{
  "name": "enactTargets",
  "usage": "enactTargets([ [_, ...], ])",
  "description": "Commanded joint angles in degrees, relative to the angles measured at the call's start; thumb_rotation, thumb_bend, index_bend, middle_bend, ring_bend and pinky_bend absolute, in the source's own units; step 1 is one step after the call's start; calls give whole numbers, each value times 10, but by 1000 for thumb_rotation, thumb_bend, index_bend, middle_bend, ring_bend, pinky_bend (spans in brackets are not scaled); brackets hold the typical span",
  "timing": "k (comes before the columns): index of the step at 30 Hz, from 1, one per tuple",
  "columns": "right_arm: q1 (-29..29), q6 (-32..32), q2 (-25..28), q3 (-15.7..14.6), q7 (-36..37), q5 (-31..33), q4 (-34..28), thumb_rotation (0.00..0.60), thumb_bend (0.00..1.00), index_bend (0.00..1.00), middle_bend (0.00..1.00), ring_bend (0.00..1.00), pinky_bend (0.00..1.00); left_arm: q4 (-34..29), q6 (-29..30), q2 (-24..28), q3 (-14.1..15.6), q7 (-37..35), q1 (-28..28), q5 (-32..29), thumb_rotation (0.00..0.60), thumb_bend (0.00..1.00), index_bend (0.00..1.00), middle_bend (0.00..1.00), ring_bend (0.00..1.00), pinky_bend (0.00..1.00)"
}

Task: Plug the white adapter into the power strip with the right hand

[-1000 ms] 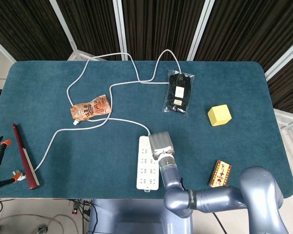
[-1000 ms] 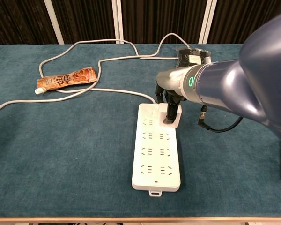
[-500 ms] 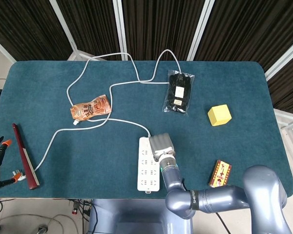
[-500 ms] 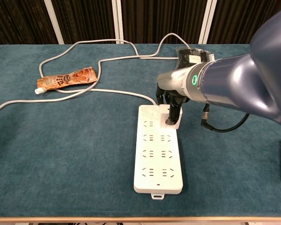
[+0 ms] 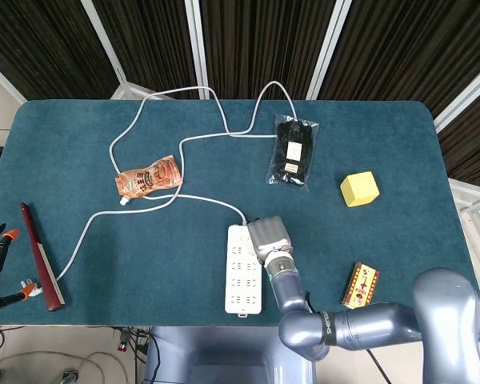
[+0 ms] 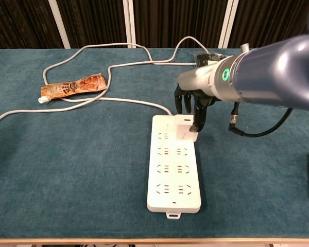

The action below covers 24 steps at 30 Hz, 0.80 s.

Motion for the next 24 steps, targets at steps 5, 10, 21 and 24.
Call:
enactTargets([
  [5, -39, 6, 91, 1, 41, -56, -63, 600, 358, 315, 291, 1000, 1000, 0, 3, 0, -1, -1, 1, 0, 600, 100, 131, 0, 0, 0],
  [10, -86, 4, 177, -14, 83, -110, -119, 600, 358, 306, 291, 960, 1000, -1, 5, 0, 0, -1, 2, 2, 600, 100, 131, 0, 0, 0],
  [21, -317, -105, 354, -62, 423, -381, -189, 600, 358, 301, 115, 402, 620, -3, 8, -2, 2, 7, 4, 6, 600, 100, 131, 0, 0, 0],
  [24, -400, -107, 367, -98, 537, -533, -152, 600, 357, 296, 70, 286, 475, -3, 8, -3, 2, 9, 4, 6, 600, 100, 131, 0, 0, 0],
])
